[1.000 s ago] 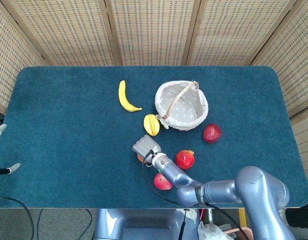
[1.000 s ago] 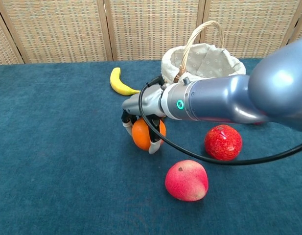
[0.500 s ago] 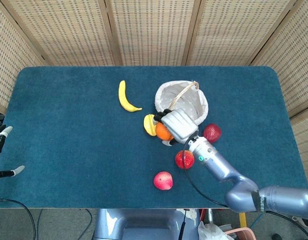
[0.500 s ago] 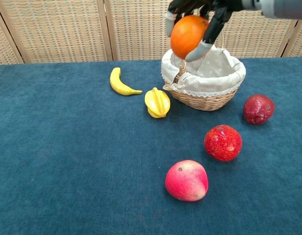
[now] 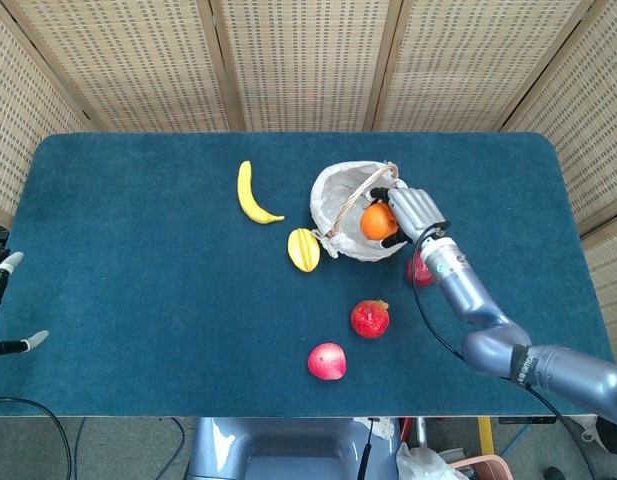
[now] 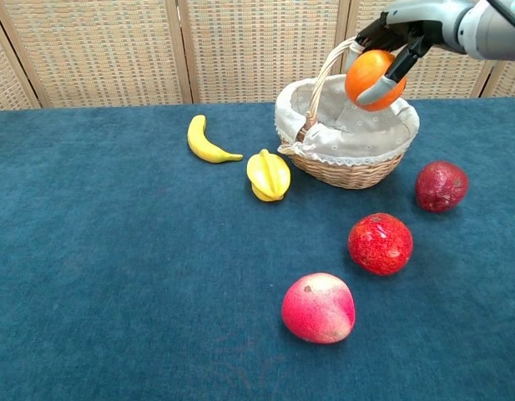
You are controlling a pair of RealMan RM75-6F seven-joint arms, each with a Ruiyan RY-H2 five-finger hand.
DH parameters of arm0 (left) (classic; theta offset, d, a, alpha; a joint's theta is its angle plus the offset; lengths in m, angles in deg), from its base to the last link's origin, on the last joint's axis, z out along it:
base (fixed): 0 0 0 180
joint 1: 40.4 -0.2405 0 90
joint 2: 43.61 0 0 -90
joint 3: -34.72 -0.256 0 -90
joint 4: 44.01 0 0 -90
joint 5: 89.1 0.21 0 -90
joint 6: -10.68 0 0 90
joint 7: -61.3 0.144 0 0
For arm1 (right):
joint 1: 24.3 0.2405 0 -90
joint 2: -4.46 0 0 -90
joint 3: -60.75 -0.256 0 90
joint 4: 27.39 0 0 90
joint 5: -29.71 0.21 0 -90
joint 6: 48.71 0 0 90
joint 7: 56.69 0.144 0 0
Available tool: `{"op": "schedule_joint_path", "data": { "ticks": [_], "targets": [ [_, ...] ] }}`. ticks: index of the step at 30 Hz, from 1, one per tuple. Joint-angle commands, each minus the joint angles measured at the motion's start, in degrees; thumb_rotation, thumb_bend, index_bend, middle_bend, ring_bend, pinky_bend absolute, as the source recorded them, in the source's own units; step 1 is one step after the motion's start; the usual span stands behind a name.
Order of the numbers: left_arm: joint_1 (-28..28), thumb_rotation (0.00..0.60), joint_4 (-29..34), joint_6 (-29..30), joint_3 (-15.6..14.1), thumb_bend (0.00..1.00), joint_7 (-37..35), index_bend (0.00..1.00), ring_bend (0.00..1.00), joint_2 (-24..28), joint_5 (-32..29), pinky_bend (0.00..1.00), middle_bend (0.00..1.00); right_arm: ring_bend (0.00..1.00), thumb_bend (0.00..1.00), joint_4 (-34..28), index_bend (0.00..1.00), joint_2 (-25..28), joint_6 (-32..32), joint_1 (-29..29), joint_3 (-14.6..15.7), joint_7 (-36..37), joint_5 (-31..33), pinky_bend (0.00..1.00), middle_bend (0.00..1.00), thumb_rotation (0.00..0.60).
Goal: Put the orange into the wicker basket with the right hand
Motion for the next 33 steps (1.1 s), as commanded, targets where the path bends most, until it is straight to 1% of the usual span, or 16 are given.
{"op": "schedule_joint_path", "data": {
  "ticks": [1, 3, 5, 6, 7, 8, 9, 11, 14, 17, 20, 24, 27, 28, 30, 33],
  "targets": [
    [0.1, 0.6, -0.5, -0.4, 0.3, 0.02, -0.7, 0.0, 0.0, 0.2, -0.7, 0.0, 0.0, 0.35, 0.36, 2.3, 0.47, -2.1, -1.6, 1.0, -1.0, 0.7, 1.1, 0.62, 0.46, 0.6],
    [0.4, 0.6, -0.8, -0.9, 0.4, 0.02, -1.0, 0.0, 0.0, 0.3, -1.2, 0.0, 0.0, 0.35, 0.34, 2.9, 0.47, -2.7, -1.9, 1.2, -1.1, 0.6, 0.9, 0.6, 0.45, 0.6],
    [0.6, 0.6, -0.9, -1.4, 0.5, 0.02, -1.0, 0.0, 0.0, 0.3, -1.5, 0.0, 0.0, 0.29, 0.2, 3.5, 0.44, -3.0, -2.4, 1.4, -0.9, 0.0, 0.9, 0.49, 0.37, 0.6],
    [0.7, 0.6, -0.9, -1.6, 0.5, 0.02, -1.0, 0.0, 0.0, 0.3, -1.6, 0.0, 0.0, 0.22, 0.09, 3.9, 0.39, -3.2, -2.6, 1.6, -0.8, -0.4, 0.9, 0.39, 0.3, 0.6],
    [0.8, 0.6, -0.9, -1.7, 0.5, 0.02, -1.0, 0.0, 0.0, 0.3, -1.7, 0.0, 0.0, 0.16, 0.04, 4.2, 0.36, -3.5, -2.8, 1.7, -0.6, -0.8, 0.9, 0.33, 0.24, 0.6],
    [0.8, 0.6, -0.9, -1.8, 0.5, 0.02, -1.0, 0.0, 0.0, 0.3, -1.7, 0.0, 0.0, 0.07, 0.0, 4.4, 0.29, -3.7, -2.9, 1.7, -0.7, -0.8, 0.9, 0.26, 0.16, 0.6],
    [0.8, 0.6, -0.9, -1.7, 0.5, 0.02, -1.1, 0.0, 0.0, 0.4, -1.8, 0.0, 0.0, 0.04, 0.0, 4.5, 0.26, -4.0, -2.8, 1.7, -0.8, -0.7, 1.0, 0.23, 0.13, 0.6],
    [0.7, 0.6, -0.9, -1.6, 0.5, 0.02, -1.3, 0.0, 0.0, 0.4, -1.8, 0.0, 0.0, 0.01, 0.0, 4.8, 0.23, -4.5, -2.4, 1.6, -1.2, -0.4, 0.8, 0.2, 0.1, 0.6],
    [0.6, 0.6, -0.8, -1.4, 0.4, 0.02, -1.4, 0.0, 0.0, 0.5, -1.5, 0.0, 0.0, 0.0, 0.0, 5.6, 0.21, -5.3, -0.7, 1.4, -1.6, -1.1, 0.2, 0.17, 0.07, 0.6],
    [0.5, 0.6, -0.6, -1.4, 0.3, 0.02, -1.3, 0.0, 0.0, 0.5, -1.4, 0.0, 0.0, 0.0, 0.0, 4.3, 0.2, -4.1, 0.8, 0.7, -1.7, -2.4, 0.6, 0.16, 0.06, 0.6],
    [0.5, 0.6, -0.4, -1.2, 0.2, 0.02, -1.2, 0.0, 0.0, 0.5, -1.1, 0.0, 0.0, 0.0, 0.0, 2.3, 0.2, -2.5, 1.5, -0.2, -1.7, -3.3, 1.1, 0.15, 0.06, 0.6],
    [0.4, 0.6, -0.3, -1.0, 0.1, 0.02, -1.6, 0.0, 0.0, 0.7, -0.6, 0.0, 0.0, 0.0, 0.0, -3.6, 0.2, 1.7, 3.2, -2.7, -1.2, -3.8, -0.3, 0.15, 0.06, 0.6],
    [0.2, 0.6, -0.3, -0.8, -0.1, 0.02, -1.9, 0.0, 0.0, 0.7, 0.3, 0.0, 0.0, 0.0, 0.0, -9.1, 0.2, 5.4, 5.6, -5.5, 0.2, -4.0, -3.8, 0.15, 0.06, 0.6],
    [0.0, 0.6, -0.3, -0.6, -0.4, 0.02, -2.0, 0.0, 0.0, 0.7, 1.0, 0.0, 0.0, 0.0, 0.0, -12.3, 0.2, 7.5, 7.1, -7.5, 1.5, -3.9, -6.7, 0.14, 0.06, 0.6],
    [-0.3, 0.6, -0.3, -0.1, -0.8, 0.02, -2.1, 0.0, 0.0, 0.6, 2.0, 0.0, 0.0, 0.0, 0.0, -16.3, 0.2, 10.6, 9.8, -11.0, 3.7, -2.6, -12.8, 0.11, 0.06, 0.6],
    [-0.7, 0.6, -0.5, 0.5, -1.3, 0.02, -2.4, 0.0, 0.0, 0.2, 3.5, 0.0, 0.0, 0.0, 0.0, -17.7, 0.18, 12.6, 13.8, -14.7, 6.5, -1.7, -20.1, 0.06, 0.03, 0.6]
  ]
}}
